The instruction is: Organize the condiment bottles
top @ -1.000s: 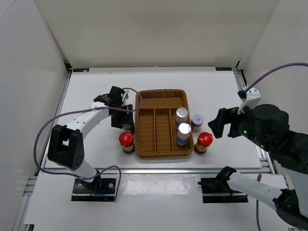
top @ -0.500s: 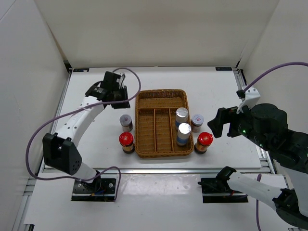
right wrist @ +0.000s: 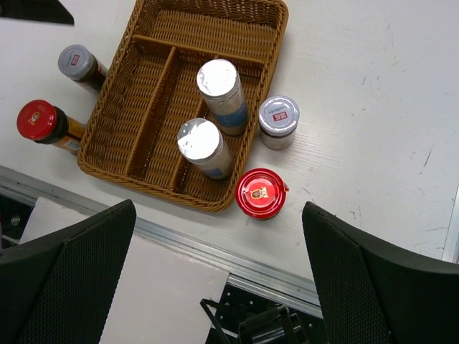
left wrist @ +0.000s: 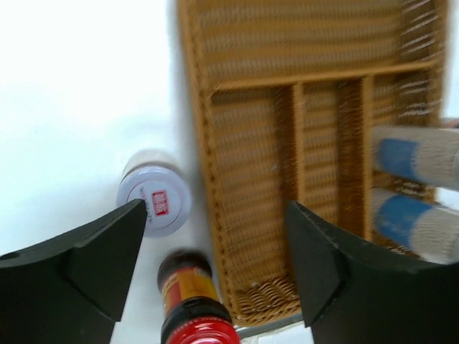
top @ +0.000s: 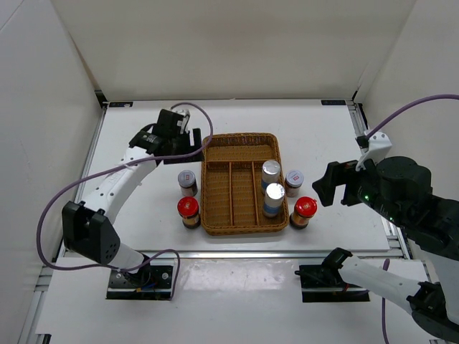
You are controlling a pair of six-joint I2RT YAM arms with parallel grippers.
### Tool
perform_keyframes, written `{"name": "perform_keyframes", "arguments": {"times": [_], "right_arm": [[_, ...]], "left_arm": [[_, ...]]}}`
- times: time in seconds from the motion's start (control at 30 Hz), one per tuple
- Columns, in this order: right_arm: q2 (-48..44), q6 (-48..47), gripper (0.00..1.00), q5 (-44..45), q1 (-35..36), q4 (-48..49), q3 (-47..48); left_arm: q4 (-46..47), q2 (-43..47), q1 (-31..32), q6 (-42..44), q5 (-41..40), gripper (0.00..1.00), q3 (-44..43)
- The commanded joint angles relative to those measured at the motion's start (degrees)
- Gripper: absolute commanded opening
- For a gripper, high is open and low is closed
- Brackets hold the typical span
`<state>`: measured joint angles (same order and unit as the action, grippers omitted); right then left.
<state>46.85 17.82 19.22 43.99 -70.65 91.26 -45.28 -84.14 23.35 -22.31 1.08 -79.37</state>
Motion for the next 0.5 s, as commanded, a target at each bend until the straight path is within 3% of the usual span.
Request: {"name": "perform_keyframes", "arguments": {"times": [0.0, 0.1, 0.47], "right_arm": [[-0.97, 0.63, 1.0, 1.52, 0.05, -0.36, 0.49], [-0.97, 0.63, 1.0, 1.52, 0.05, -0.36, -0.03], [-0.97, 0.63, 1.0, 2.04, 0.05, -0.36, -0.03]], "left_arm": [[-1.22, 0.2, -0.77, 0.51, -2.48, 0.92, 4.22], [-1.22, -0.67, -1.91, -0.02, -3.1, 0.99, 5.98], [-0.07, -10.95, -4.1, 1.12, 0.23, 0.95, 5.46]]}}
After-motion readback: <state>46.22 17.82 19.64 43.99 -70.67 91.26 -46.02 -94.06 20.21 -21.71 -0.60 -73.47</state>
